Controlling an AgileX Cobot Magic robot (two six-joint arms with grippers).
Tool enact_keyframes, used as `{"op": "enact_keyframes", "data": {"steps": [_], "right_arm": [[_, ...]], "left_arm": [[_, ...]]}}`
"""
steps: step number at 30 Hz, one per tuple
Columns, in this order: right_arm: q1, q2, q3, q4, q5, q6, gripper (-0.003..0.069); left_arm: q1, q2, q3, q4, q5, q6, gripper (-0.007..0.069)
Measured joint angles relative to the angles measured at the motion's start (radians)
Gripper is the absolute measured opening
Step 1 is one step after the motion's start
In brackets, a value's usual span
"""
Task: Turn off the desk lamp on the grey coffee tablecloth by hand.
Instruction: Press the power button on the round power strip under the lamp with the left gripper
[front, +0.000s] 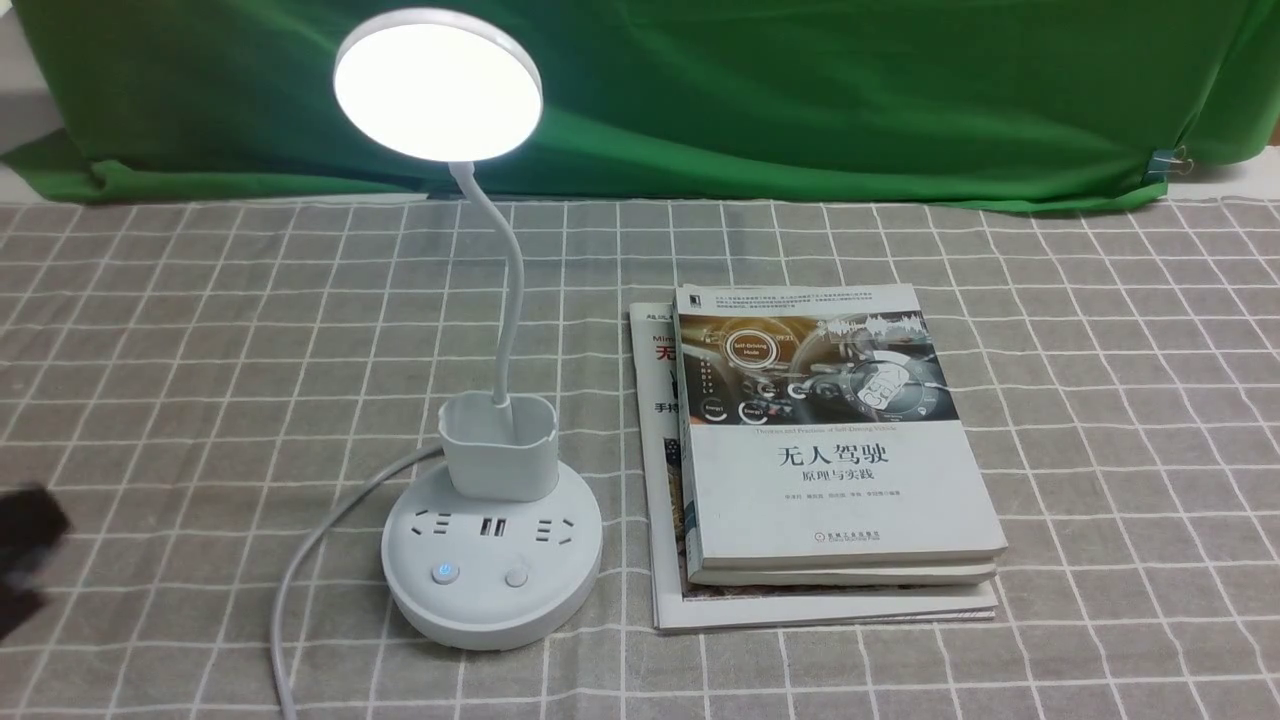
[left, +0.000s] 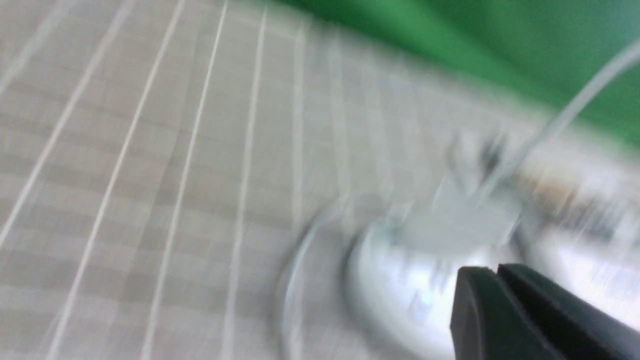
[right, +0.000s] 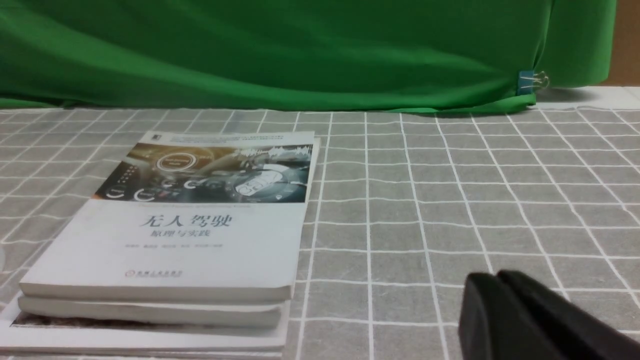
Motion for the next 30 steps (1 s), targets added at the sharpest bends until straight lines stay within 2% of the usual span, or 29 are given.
{"op": "enact_keyframes", "data": {"steps": [1, 2, 5, 10, 13, 14, 15, 16, 19, 22, 26, 30], "right_arm": [[0.0, 0.0, 0.0, 0.0, 0.0, 0.0, 0.0036], [0.0, 0.0, 0.0, 0.0, 0.0, 0.0, 0.0036], [0.0, 0.0, 0.0, 0.0, 0.0, 0.0, 0.0036], [0.0, 0.0, 0.0, 0.0, 0.0, 0.0, 0.0036], [0.0, 0.0, 0.0, 0.0, 0.0, 0.0, 0.0036], [0.0, 0.0, 0.0, 0.0, 0.0, 0.0, 0.0036], [0.0, 0.0, 0.0, 0.0, 0.0, 0.0, 0.0036], [0.0, 0.0, 0.0, 0.0, 0.0, 0.001, 0.0036], [0.0, 0.0, 0.0, 0.0, 0.0, 0.001, 0.0036], [0.0, 0.0, 0.0, 0.0, 0.0, 0.001, 0.0036], [0.0, 0.0, 0.0, 0.0, 0.0, 0.001, 0.0036], [0.0, 0.0, 0.0, 0.0, 0.0, 0.001, 0.0036]], "left_arm": [[0.0, 0.07, -0.041, 0.012, 0.065, 0.014, 0.0019], [0.0, 0.07, -0.048, 0.012, 0.065, 0.018, 0.0019], [0.0, 0.32, -0.153, 0.013, 0.198, 0.13, 0.0019], [-0.011, 0.571, -0.232, 0.006, 0.228, 0.187, 0.001], [-0.067, 0.672, -0.265, 0.006, 0.221, 0.188, -0.0004], [-0.138, 0.734, -0.296, 0.006, 0.208, 0.174, -0.0008], [-0.148, 0.741, -0.296, 0.006, 0.207, 0.174, -0.0008], [-0.241, 0.799, -0.336, 0.013, 0.197, 0.127, -0.0009], [-0.389, 0.885, -0.404, 0.057, 0.196, 0.046, -0.0008], [-0.502, 0.983, -0.487, 0.107, 0.207, -0.031, -0.001], [-0.583, 1.074, -0.575, 0.12, 0.213, -0.06, -0.001], [-0.592, 1.149, -0.627, 0.127, 0.231, -0.065, -0.001]]}}
